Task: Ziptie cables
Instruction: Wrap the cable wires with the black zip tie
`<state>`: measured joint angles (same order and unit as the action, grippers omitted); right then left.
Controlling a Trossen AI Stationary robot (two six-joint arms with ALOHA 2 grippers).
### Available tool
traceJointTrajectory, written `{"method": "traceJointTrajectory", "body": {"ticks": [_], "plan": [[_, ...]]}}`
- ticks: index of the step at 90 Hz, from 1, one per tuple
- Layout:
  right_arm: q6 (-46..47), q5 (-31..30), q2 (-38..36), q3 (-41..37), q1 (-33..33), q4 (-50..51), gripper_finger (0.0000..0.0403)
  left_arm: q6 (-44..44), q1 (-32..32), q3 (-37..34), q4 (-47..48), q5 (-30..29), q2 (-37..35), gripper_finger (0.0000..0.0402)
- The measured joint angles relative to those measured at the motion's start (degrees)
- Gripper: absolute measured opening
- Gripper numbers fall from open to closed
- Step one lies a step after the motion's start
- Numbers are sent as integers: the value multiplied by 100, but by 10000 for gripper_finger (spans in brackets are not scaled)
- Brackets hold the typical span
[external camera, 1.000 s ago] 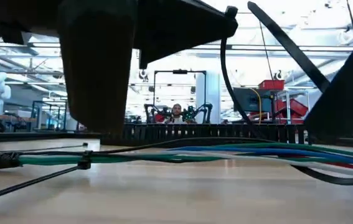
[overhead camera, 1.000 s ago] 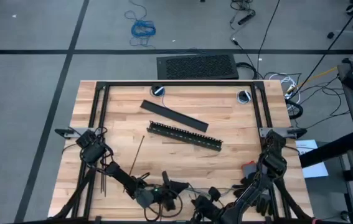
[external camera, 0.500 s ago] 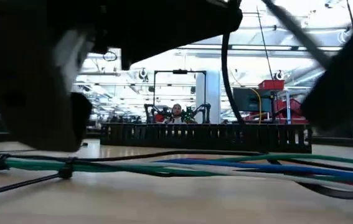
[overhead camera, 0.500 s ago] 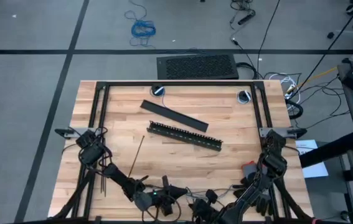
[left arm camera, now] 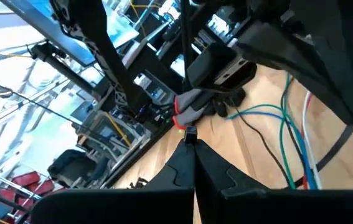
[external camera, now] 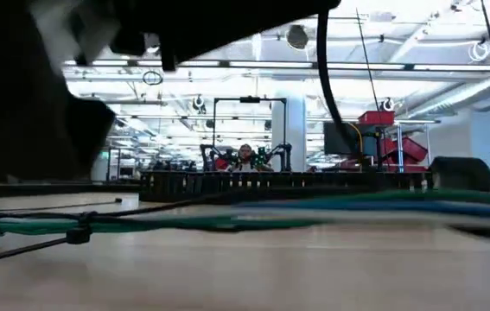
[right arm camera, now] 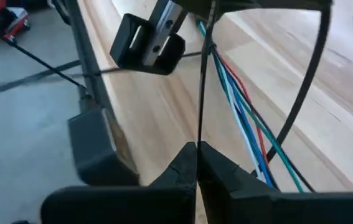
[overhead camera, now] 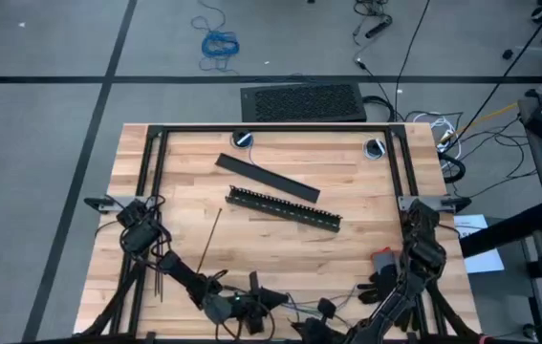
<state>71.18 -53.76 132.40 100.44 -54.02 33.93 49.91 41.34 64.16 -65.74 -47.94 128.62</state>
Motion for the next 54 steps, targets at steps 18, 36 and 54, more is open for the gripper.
{"method": "traceJointTrajectory", "body": {"ticks": [18,36,54], "plan": [[-1038,-901,0,0,-277,-906,0,-3,-44,1,13,2,0,0],[-1132,-1685,0,0,-424,-899,0,-7,-92,2,25,2,0,0],[786,-1667,-4,-247,-328,333,0,-4,-98,1,8,2,0,0]]}}
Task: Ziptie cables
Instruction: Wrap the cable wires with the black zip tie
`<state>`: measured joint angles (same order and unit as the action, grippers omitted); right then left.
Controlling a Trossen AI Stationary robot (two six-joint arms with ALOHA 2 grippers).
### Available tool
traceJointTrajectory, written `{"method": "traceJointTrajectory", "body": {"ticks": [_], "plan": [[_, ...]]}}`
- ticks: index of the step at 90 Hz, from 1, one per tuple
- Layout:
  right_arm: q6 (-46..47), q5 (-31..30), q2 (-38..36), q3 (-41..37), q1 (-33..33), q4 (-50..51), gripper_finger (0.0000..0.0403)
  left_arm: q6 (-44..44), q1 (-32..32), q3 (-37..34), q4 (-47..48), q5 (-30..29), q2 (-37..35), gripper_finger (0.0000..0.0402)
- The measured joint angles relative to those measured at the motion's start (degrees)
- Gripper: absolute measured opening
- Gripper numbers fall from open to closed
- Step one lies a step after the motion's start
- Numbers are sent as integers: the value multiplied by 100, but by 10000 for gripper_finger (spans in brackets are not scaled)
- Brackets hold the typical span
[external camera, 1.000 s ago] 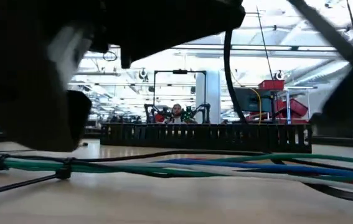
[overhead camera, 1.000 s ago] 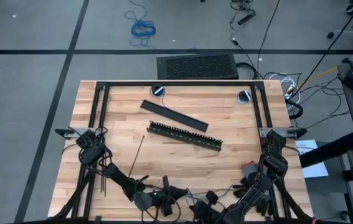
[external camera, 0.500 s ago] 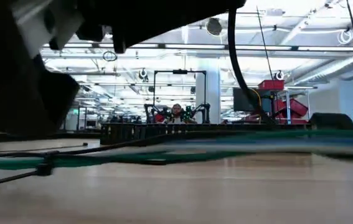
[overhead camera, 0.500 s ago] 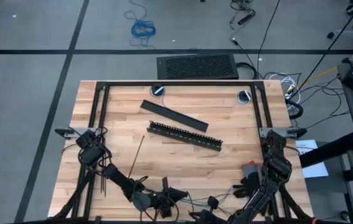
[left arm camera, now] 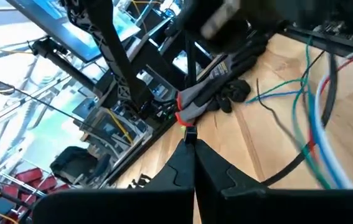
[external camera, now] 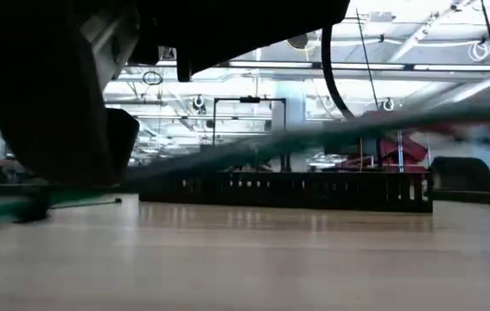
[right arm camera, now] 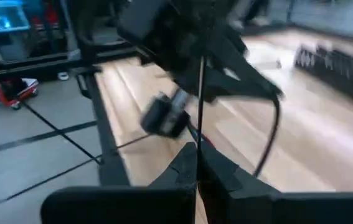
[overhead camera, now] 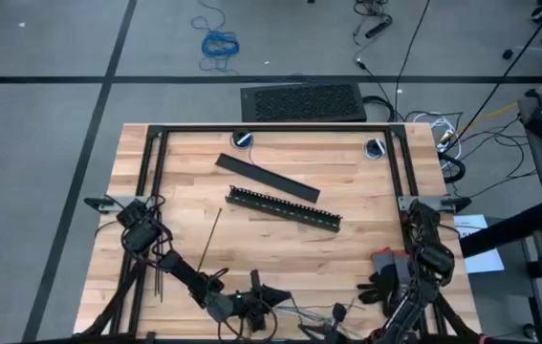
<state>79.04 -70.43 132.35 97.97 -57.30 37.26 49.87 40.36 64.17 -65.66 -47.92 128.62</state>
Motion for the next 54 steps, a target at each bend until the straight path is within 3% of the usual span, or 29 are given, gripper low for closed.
{"method": "traceJointTrajectory", "body": {"ticks": [11,22,36,54], "plan": [[968,336,7,-547,174,-78,0,-4,-15,0,7,0,0,0],[1150,451,2,-969,186,-804,0,-75,-17,-1,7,0,0,0],[670,1093,-129,-1330,278,-1702,0,-176,-70,-1,19,164,0,0],[-629,2050,-433,-1861,655,-3106,0,-304,-144,-1,38,345,0,0]]}}
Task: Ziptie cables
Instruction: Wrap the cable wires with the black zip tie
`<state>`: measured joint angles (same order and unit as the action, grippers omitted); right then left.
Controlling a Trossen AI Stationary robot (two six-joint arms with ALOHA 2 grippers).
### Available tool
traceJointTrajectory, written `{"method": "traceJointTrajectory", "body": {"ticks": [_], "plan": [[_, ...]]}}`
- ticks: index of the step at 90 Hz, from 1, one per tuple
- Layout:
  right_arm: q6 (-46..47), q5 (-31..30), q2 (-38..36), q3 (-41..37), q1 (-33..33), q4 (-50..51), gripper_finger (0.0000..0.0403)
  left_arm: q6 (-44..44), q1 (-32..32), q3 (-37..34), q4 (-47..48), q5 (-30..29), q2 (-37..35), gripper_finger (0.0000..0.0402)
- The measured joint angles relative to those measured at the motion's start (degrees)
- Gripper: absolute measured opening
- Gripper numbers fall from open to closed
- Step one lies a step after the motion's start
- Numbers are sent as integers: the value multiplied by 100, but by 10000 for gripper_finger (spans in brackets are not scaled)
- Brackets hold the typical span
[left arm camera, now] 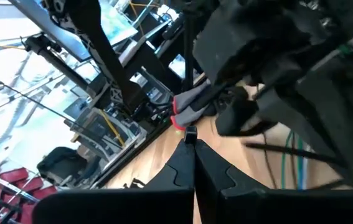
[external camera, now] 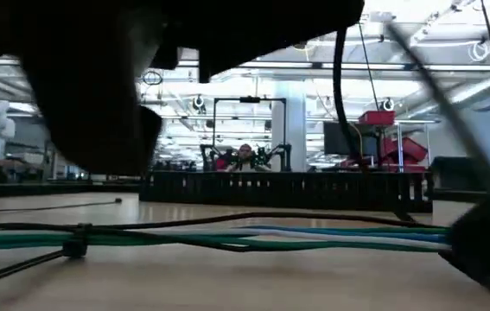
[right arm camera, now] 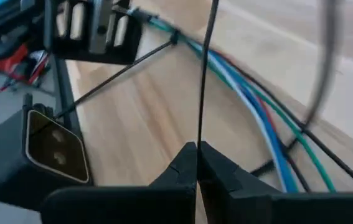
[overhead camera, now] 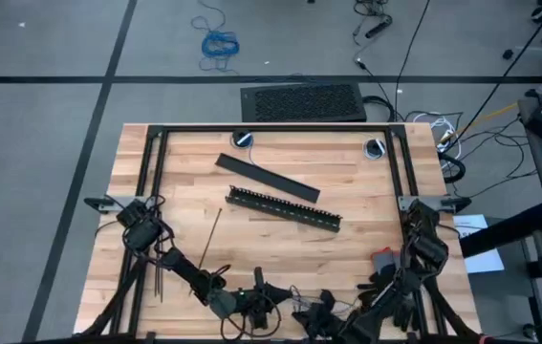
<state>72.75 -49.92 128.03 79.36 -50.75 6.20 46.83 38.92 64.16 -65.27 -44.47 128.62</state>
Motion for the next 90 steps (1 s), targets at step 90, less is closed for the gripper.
{"method": "traceJointTrajectory", "body": {"ticks": [90], "plan": [[-362,35,-383,-486,60,-519,0,-112,22,0,-93,-222,2,0]]}}
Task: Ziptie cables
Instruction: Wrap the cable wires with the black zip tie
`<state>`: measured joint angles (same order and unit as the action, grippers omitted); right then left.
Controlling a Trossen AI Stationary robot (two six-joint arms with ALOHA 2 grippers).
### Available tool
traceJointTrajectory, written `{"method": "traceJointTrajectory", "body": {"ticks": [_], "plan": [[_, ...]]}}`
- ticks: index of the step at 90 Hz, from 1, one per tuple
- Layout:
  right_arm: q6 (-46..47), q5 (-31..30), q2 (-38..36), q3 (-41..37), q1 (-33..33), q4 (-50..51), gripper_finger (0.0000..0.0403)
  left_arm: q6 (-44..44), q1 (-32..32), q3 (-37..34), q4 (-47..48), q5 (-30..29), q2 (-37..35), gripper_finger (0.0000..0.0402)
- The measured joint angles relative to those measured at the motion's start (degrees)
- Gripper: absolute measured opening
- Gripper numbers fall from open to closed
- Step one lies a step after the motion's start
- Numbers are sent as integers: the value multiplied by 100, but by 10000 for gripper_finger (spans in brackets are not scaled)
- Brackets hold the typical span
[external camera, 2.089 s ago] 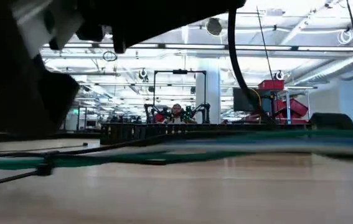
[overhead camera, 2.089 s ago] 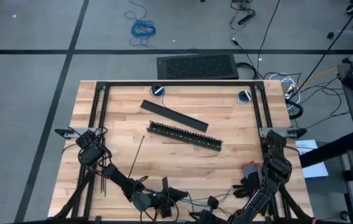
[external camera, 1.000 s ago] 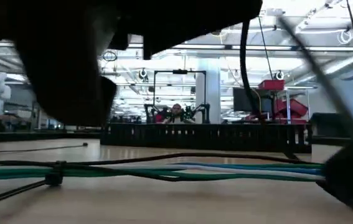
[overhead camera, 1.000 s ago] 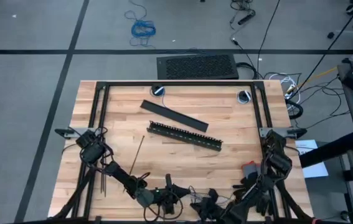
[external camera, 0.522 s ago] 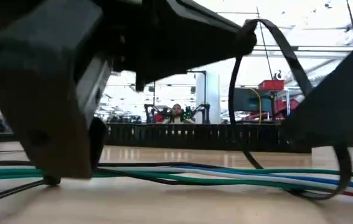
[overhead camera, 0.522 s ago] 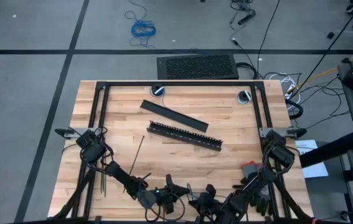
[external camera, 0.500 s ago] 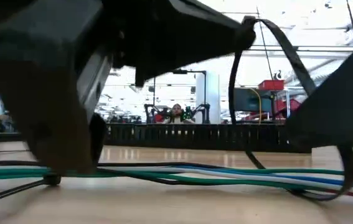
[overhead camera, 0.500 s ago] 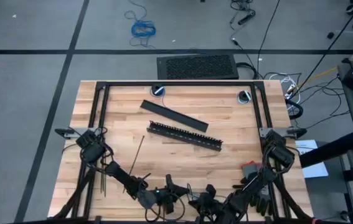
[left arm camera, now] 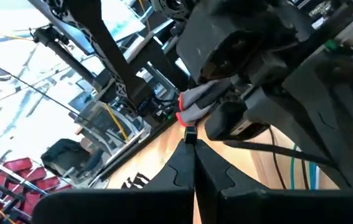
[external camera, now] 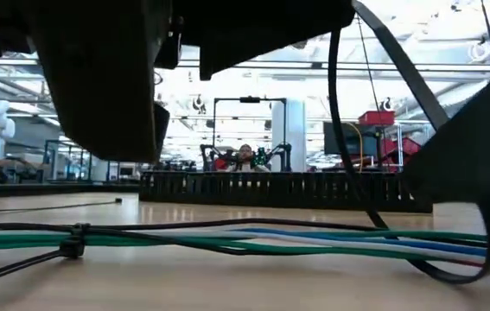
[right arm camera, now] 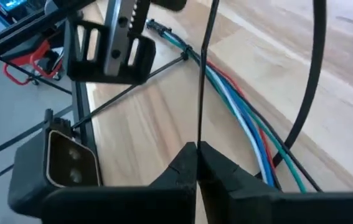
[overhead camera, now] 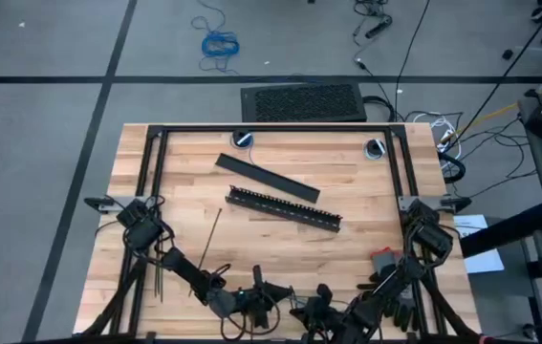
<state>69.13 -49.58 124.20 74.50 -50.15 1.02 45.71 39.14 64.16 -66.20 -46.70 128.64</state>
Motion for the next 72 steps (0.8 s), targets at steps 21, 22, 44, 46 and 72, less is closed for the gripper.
{"method": "traceJointTrajectory", "body": {"ticks": [21,22,44,46,72], "plan": [[4,-39,2,0,0,-42,0,-41,73,0,189,14,2,0],[4,-40,2,0,0,-42,0,-41,78,0,198,15,2,0],[-271,-36,9,0,28,-300,0,-43,90,-2,252,16,2,0],[-310,-34,9,0,30,-336,0,-43,89,-2,251,15,2,0],[-313,4,9,0,31,-343,0,-43,85,-2,247,17,2,0]]}}
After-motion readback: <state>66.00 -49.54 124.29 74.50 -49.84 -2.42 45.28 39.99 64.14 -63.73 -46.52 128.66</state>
